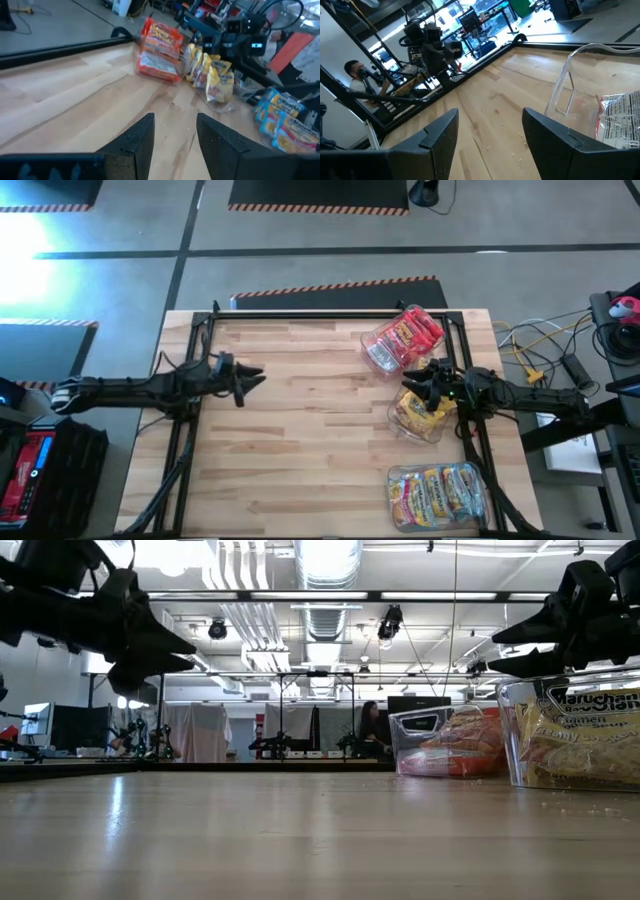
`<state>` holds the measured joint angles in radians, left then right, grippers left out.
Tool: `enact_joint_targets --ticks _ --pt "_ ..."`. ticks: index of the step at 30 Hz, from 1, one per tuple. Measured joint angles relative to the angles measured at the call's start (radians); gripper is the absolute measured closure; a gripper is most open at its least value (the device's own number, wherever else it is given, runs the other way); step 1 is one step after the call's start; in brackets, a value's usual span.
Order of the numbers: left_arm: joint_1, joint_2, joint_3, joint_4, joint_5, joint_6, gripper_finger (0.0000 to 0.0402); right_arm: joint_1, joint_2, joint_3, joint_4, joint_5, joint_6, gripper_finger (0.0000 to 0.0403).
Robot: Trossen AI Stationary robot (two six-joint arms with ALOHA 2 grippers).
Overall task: Sort Maruchan noodles
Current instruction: Return to Home Position
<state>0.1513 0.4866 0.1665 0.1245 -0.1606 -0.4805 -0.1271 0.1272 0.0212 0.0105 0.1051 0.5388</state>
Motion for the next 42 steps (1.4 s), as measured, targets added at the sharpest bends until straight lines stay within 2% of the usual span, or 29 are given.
enact_joint_targets --ticks 6,13,20,26,32,42 --pt "0.004 -0.074 -0.084 0.054 -0.013 -0.006 0.0271 0.0 0.0 0.0 0.0 0.0 0.0 0.0195" --pt "0.006 -0.11 -0.09 0.061 -0.041 0.051 0.0271 0.0 0.0 0.0 0.001 0.0 0.0 0.0195" --pt "0.008 -0.198 -0.1 0.065 -0.041 0.143 0.0271 0.0 0.0 0.0 0.001 0.0 0.0 0.0195" --pt "0.008 -0.266 -0.157 0.056 -0.042 0.127 0.0271 0.0 0.0 0.0 0.001 0.0 0.0 0.0195" --pt "0.012 -0.304 -0.156 0.032 -0.042 0.131 0.0271 0.0 0.0 0.0 0.002 0.0 0.0 0.0195" --pt "0.119 -0.399 -0.157 0.028 -0.043 0.258 0.0271 0.0 0.0 0.0 0.002 0.0 0.0 0.0195"
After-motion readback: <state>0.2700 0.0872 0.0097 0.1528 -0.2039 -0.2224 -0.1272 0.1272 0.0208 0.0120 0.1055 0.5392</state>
